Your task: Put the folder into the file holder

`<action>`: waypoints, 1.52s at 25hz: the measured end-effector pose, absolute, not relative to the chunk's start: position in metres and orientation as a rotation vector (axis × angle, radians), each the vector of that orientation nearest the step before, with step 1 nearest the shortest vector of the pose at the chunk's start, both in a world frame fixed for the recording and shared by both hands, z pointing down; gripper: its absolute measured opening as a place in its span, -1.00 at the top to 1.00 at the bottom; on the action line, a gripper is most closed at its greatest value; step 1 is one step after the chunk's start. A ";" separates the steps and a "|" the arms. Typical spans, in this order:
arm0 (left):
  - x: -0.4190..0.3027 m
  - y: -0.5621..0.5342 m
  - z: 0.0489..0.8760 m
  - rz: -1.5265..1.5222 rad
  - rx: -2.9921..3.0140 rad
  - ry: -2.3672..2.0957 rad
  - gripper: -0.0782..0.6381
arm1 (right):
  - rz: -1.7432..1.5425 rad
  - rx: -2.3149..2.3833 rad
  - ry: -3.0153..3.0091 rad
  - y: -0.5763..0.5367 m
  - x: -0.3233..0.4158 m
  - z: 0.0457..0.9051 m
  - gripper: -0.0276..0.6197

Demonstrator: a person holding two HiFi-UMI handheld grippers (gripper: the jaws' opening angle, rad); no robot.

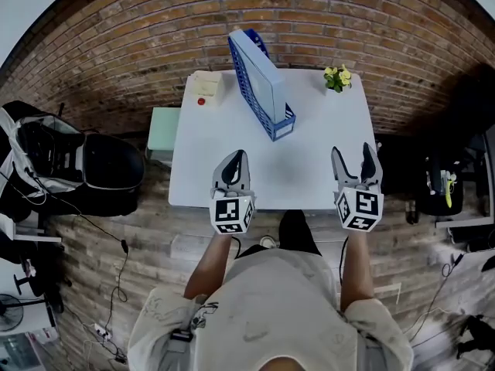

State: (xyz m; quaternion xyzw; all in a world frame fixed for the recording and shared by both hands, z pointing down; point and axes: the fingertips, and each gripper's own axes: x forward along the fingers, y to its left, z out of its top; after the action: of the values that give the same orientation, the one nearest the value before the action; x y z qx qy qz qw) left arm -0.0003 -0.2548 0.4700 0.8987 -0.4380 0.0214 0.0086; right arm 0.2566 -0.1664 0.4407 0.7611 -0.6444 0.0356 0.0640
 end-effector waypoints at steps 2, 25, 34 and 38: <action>0.002 -0.254 0.469 0.072 2.816 -1.366 0.74 | 0.126 2.292 -1.943 -0.164 0.258 0.446 -0.20; 0.001 -0.252 0.457 0.070 2.825 -1.399 0.74 | 0.018 2.286 -1.992 -0.162 0.248 0.434 0.86; -0.002 -0.251 0.457 0.072 2.814 -1.417 0.74 | 0.013 2.266 -2.001 -0.166 0.242 0.435 0.86; -0.003 -0.252 0.456 0.069 2.809 -1.424 0.74 | 0.015 2.260 -2.007 -0.170 0.241 0.434 0.86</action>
State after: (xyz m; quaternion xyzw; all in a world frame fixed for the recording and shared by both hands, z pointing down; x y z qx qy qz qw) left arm -0.0028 -0.2518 0.4561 0.8917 -0.4520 0.0220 -0.0044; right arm 0.2408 -0.1697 0.4335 0.7465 -0.6627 0.0049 0.0596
